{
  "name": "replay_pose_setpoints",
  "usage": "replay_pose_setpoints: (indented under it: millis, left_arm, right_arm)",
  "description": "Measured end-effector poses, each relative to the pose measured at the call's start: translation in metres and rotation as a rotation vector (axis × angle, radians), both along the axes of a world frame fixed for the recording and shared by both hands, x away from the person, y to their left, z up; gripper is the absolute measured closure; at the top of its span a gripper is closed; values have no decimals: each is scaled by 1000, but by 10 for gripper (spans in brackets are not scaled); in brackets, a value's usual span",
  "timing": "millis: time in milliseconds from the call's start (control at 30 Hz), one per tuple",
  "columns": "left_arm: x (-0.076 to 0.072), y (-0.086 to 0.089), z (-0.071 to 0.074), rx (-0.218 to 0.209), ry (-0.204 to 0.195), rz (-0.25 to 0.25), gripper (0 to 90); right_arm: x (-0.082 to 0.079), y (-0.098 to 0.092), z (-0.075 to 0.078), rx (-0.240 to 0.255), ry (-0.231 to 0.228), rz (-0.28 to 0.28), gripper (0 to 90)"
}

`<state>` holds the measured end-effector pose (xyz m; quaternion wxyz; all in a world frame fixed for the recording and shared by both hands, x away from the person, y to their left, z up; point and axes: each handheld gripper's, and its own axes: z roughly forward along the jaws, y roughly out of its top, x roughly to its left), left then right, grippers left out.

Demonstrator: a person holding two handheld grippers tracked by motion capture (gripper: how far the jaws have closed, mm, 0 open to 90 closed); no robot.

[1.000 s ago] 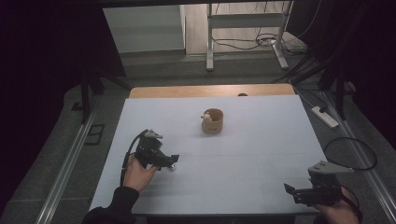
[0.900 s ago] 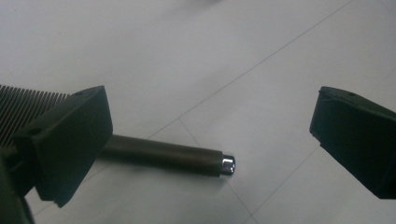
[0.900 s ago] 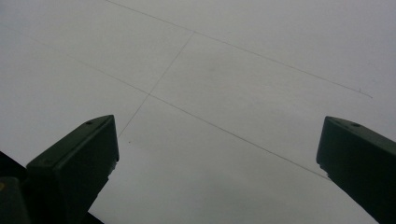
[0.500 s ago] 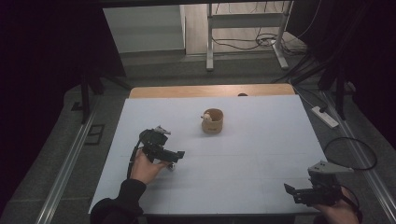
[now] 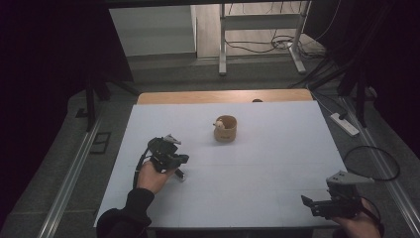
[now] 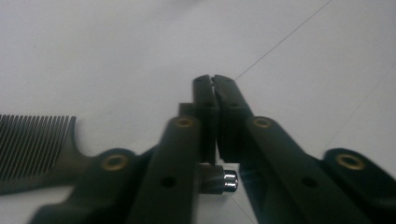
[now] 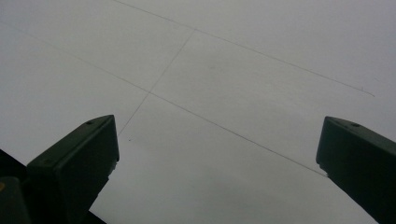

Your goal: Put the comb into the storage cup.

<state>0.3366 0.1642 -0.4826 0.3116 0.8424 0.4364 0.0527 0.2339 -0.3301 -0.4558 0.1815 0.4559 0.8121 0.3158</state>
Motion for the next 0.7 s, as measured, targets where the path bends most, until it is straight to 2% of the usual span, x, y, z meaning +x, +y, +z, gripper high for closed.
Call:
replay_pose_setpoints:
  millis: [100, 333, 500, 700]
  left_arm:
    - [1, 3, -1, -17, 18, 13, 886]
    - [2, 8, -10, -1, 39, 22, 886]
    - [2, 7, -19, 17, 46, 32, 886]
    - [3, 1, -30, 74, 74, 25, 886]
  right_arm:
    - [0, 0, 0, 0, 1, 1, 0]
    - [0, 0, 0, 0, 1, 2, 0]
    - [0, 0, 0, -4, 1, 6, 0]
    - [0, 0, 0, -5, -1, 8, 0]
